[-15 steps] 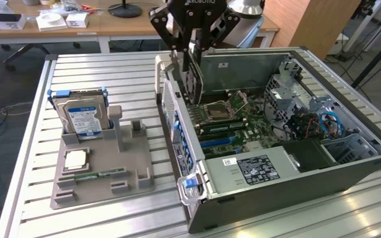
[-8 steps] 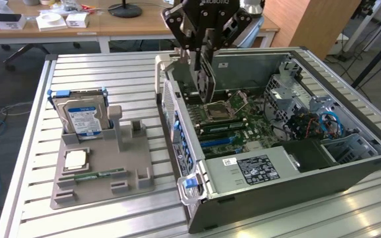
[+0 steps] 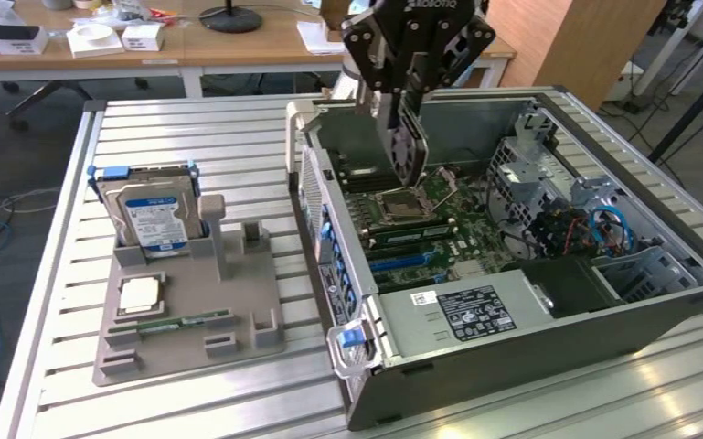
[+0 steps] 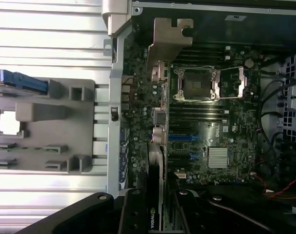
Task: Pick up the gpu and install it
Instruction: 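Pick up the gpu and move the gpu toward the slot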
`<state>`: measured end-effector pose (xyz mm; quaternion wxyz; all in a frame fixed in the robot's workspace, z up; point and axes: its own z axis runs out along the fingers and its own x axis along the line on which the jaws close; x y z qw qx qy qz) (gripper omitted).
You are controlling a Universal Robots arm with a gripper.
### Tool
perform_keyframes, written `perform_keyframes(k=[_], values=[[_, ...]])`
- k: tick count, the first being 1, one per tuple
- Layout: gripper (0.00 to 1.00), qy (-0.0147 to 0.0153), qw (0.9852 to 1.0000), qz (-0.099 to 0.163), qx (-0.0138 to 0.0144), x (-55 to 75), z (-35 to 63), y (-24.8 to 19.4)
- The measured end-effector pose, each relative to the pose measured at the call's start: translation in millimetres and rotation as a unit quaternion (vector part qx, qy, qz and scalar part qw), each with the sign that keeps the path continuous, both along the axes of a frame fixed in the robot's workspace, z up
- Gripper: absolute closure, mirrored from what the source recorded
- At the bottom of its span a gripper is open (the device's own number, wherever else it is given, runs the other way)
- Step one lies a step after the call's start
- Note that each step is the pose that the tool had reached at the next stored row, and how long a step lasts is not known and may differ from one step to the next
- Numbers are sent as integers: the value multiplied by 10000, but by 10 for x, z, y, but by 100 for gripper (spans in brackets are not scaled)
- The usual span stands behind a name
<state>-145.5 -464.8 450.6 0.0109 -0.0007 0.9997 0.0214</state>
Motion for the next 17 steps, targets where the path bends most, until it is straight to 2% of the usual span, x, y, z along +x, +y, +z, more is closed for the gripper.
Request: perform_keyframes(k=[17], values=[[74, 0, 10000, -1, 0, 593, 0, 7]])
